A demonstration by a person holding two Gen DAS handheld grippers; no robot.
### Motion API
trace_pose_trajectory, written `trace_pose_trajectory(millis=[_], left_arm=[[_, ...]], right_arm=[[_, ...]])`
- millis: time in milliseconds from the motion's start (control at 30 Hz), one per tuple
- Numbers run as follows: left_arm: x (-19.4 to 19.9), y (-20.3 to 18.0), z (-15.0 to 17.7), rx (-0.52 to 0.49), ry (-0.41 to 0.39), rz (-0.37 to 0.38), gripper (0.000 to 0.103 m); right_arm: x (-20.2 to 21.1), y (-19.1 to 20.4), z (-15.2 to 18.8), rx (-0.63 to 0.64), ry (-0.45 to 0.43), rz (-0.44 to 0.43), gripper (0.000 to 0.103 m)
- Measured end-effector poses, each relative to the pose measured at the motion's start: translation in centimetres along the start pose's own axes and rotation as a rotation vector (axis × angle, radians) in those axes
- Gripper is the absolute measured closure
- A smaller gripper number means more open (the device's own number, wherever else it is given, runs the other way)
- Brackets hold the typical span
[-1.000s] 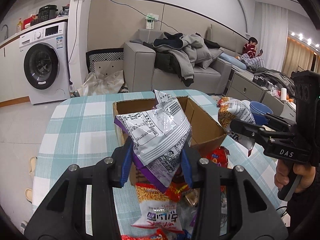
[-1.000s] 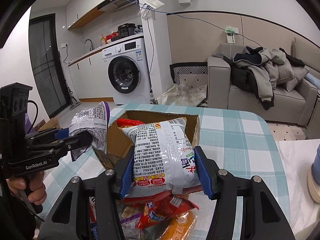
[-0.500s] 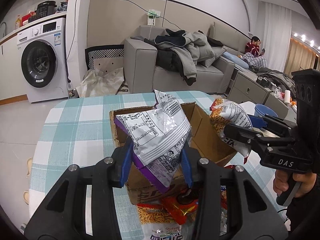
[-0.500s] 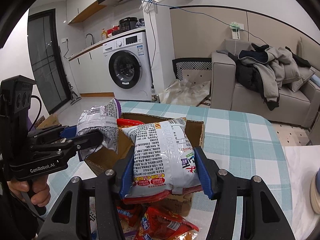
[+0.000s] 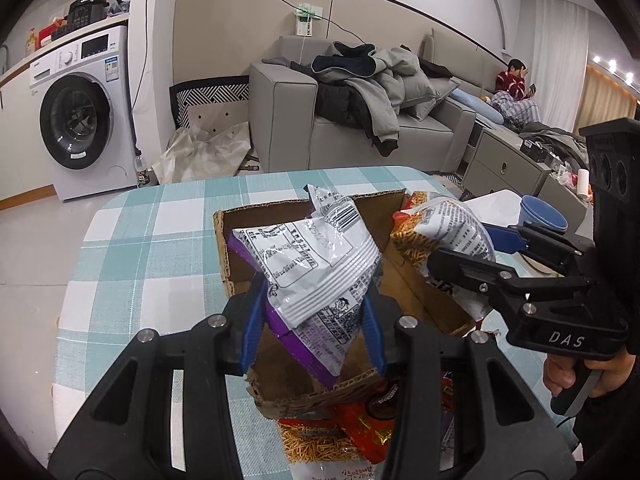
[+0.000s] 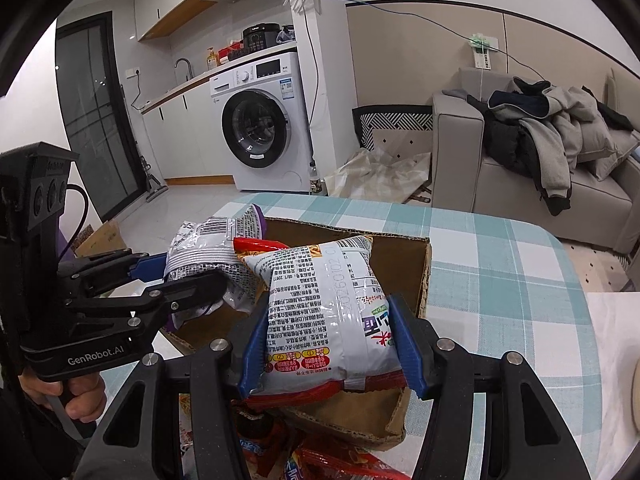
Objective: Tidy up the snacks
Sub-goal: 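Open both grippers to drop the bags into the box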
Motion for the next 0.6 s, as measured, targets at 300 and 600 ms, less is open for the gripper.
trace_pose_trajectory(millis=[300, 600], left_arm=[[-1.4, 0.4, 0.5, 0.005, 0.036, 0.005, 0.062], [2.6, 0.6, 1.0, 0.013, -0.018, 0.003, 0.020]], right_arm=[[0.5, -0.5, 0.0, 0.005, -0.019, 0.025, 0.034], [4.4, -0.6, 0.6, -0.006, -0.040, 0.040, 0.001]])
Point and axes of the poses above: each gripper's, at about its wrist camera, not at the fingertips, and x roughly against the way its jaws point, y to its left, z to its underside, the point moved 7 cm from there along -x, roughly the way its jaws point, and after that the axes turned 1 degree about z, right-handed, at the moved point
